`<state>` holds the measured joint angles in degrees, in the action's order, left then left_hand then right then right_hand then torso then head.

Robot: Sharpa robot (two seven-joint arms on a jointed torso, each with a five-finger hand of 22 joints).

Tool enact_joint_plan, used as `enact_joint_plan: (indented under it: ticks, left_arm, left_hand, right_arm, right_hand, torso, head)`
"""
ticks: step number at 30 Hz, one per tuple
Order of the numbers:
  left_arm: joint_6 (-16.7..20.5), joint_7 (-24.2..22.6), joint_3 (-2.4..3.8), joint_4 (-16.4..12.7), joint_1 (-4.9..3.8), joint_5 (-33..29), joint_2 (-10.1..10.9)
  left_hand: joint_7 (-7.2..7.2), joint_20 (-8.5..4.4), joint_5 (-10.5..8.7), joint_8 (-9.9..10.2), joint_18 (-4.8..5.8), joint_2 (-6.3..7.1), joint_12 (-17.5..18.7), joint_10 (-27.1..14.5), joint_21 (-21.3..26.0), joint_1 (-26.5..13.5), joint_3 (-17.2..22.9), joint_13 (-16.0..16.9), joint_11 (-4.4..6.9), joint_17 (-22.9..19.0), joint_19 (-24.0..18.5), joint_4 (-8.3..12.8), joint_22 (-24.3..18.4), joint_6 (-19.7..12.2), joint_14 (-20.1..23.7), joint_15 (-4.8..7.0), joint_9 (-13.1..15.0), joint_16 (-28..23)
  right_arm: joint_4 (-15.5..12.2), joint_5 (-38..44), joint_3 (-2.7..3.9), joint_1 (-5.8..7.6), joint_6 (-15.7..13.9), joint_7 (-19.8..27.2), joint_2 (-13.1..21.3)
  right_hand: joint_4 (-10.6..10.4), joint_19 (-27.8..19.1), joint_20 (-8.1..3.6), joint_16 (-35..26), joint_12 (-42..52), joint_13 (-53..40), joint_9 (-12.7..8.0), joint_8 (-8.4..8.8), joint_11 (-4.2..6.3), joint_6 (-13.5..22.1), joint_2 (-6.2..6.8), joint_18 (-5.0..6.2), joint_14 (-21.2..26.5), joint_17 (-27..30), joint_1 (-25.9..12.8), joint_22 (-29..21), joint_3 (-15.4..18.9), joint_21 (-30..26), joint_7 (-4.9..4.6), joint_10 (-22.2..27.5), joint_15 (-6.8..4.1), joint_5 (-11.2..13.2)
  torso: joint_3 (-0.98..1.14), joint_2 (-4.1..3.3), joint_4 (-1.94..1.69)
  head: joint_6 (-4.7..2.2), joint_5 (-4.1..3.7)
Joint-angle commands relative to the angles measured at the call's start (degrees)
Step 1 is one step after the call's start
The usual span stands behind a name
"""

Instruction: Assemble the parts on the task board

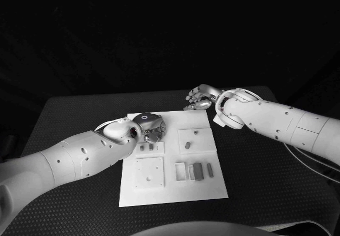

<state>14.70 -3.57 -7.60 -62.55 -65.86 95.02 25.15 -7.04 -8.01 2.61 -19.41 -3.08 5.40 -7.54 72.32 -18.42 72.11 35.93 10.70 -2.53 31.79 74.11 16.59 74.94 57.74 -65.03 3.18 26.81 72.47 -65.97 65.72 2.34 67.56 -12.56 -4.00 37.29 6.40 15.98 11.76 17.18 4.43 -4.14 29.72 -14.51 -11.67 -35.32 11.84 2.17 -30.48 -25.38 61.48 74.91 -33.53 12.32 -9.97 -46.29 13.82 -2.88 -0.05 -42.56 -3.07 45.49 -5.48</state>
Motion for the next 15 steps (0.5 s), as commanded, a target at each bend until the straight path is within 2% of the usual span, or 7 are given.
enact_joint_plan:
  ticks: [1, 15]
  left_arm:
    - [-2.41, 1.48, -0.66, 0.73, 0.86, 1.34, 0.36]
    - [1.26, 0.37, -0.63, 0.15, 0.87, 1.07, 0.71]
  left_hand:
    - [0.24, -0.44, 0.26, -0.39, -2.23, -1.00, -0.34, 1.58, -0.37, 0.43, 0.59, 0.74, -0.56, -0.03, 0.46, -0.01, 1.34, 0.74, -0.73, 0.11, 0.12, 0.38]
    - [0.75, -1.05, 0.25, -0.82, -2.09, -1.44, -0.28, 2.85, -1.07, 0.38, 1.25, 1.45, -0.04, 0.01, 1.51, -0.02, 1.31, 1.91, -1.94, 0.65, 0.30, 0.63]
  right_arm:
    - [-0.12, 0.08, 0.01, -0.01, -0.04, 0.60, 0.01]
    - [-0.11, 0.07, 0.01, -0.01, -0.09, 0.64, 0.01]
  right_hand:
    - [-0.02, -0.13, -0.03, 0.23, -0.35, 0.08, 0.10, -0.20, -0.14, 0.48, -0.41, -0.72, 0.05, -0.08, 0.00, 1.17, 0.41, -0.40, -2.28, -0.27, 0.28, 0.07]
    - [-0.03, -0.10, -0.02, 0.27, -0.35, 0.08, 0.10, -0.23, -0.16, 0.48, -0.45, -0.71, 0.04, -0.09, -0.03, 1.18, 0.44, -0.42, -2.29, -0.29, 0.30, 0.07]
  torso:
    - [0.04, 0.01, 0.02]
    - [0.07, -0.01, 0.07]
  head:
    - [0.04, 0.02]
    - [-0.12, 0.09]
